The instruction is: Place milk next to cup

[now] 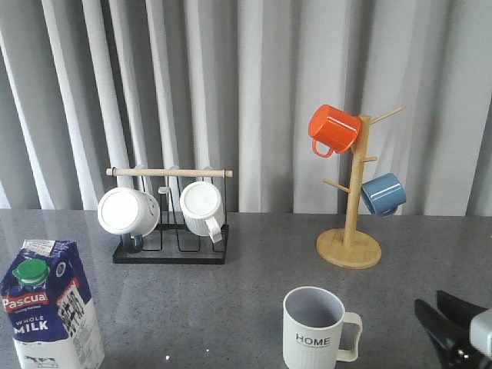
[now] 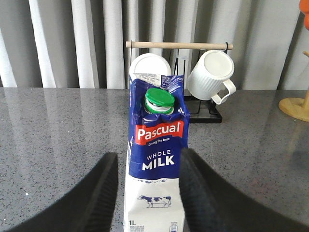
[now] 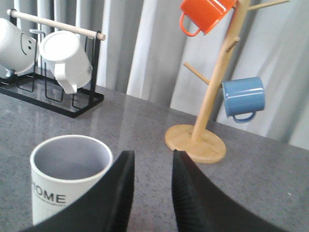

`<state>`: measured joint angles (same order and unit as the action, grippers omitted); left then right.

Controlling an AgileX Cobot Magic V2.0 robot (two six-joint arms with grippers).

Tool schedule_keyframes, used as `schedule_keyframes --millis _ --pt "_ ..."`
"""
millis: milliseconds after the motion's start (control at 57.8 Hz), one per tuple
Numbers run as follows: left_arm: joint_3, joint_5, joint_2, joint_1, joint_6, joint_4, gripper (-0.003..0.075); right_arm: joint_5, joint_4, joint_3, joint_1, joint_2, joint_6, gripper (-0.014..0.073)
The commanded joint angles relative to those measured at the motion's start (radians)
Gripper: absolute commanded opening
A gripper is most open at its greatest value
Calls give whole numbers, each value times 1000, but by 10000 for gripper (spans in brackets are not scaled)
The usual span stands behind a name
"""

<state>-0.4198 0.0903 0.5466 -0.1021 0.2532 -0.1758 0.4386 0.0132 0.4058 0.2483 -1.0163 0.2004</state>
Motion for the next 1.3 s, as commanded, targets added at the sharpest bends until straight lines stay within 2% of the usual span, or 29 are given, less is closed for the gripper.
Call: schedule_keyframes --millis 0,173,346,432,536,553,709,1280 --pt "-38 -72 10 2 3 5 307 -68 -108 53 -88 83 -91 214" --pt "-38 -72 10 2 3 5 307 -160 -217 87 -212 162 -279 214" --pt "-38 -72 10 2 3 5 307 -226 -239 87 -230 237 -290 204" --pt "-38 -72 10 2 3 5 307 -239 -258 87 -230 290 -290 139" --pt "-38 -72 10 2 3 5 307 -244 -258 87 -230 361 -294 -13" --pt "-38 -72 10 2 3 5 307 -248 -256 87 -230 374 -294 -17" --pt "-38 -72 10 2 3 5 307 -293 -252 86 -230 433 -297 -11" --pt "-38 -72 10 2 3 5 307 -284 -278 84 -230 438 -293 -11"
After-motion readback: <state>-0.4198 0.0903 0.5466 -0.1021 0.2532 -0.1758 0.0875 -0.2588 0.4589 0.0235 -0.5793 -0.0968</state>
